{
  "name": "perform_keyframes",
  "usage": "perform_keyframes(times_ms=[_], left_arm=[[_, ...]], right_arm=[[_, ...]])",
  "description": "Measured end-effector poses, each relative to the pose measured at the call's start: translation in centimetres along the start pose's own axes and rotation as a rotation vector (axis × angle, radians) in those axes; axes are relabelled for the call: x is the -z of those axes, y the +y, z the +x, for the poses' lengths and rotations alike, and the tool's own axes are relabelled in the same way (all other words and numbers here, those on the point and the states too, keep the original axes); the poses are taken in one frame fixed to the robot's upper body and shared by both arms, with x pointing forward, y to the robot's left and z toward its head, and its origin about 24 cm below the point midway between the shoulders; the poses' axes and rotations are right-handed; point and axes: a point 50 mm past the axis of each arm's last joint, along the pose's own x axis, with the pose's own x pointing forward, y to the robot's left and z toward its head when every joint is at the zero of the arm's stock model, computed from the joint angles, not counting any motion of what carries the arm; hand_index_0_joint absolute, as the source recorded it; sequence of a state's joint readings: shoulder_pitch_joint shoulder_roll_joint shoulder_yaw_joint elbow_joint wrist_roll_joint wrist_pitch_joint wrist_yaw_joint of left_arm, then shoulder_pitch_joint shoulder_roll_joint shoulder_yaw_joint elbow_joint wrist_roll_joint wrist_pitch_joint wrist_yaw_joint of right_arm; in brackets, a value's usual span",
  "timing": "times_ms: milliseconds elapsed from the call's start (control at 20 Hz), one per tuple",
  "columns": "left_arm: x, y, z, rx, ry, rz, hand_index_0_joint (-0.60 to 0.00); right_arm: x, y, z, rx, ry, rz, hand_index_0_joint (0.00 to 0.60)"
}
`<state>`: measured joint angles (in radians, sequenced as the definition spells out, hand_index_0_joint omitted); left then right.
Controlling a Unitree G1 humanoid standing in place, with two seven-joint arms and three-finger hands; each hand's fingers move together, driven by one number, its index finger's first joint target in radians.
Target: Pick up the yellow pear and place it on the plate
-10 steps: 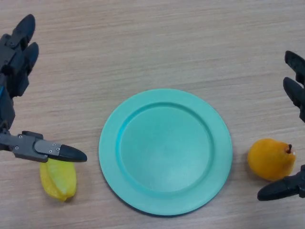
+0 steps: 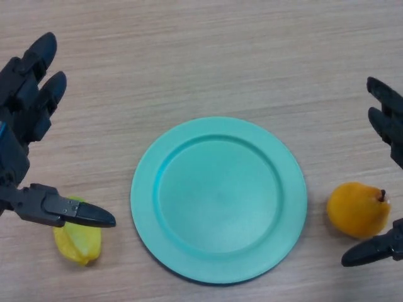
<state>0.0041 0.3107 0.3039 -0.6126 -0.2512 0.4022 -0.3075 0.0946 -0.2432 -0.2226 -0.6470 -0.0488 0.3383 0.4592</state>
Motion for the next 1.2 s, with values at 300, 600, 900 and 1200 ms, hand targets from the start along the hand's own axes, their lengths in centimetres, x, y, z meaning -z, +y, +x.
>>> perform_keyframes(times_ms=[300, 600, 900, 1200], left_arm=[[1.2, 0.4, 0.0, -0.009, 0.061, 0.016, 0.0], [1.7, 0.6, 0.6, -0.024, 0.043, 0.048, 0.0], [1.6, 0.5, 1.7, -0.046, 0.038, 0.105, 0.0], [1.0, 0.7, 1.8, -0.051, -0.005, 0.151, 0.0]], right_arm=[[4.1, -0.9, 0.3, 0.058, 0.059, 0.1, 0.0], [8.1, -2.2, 1.4, 0.137, 0.107, 0.102, 0.0], [10.4, -2.1, 1.1, 0.148, 0.133, 0.271, 0.0], [11.3, -1.3, 1.1, 0.14, 0.187, 0.399, 0.0]])
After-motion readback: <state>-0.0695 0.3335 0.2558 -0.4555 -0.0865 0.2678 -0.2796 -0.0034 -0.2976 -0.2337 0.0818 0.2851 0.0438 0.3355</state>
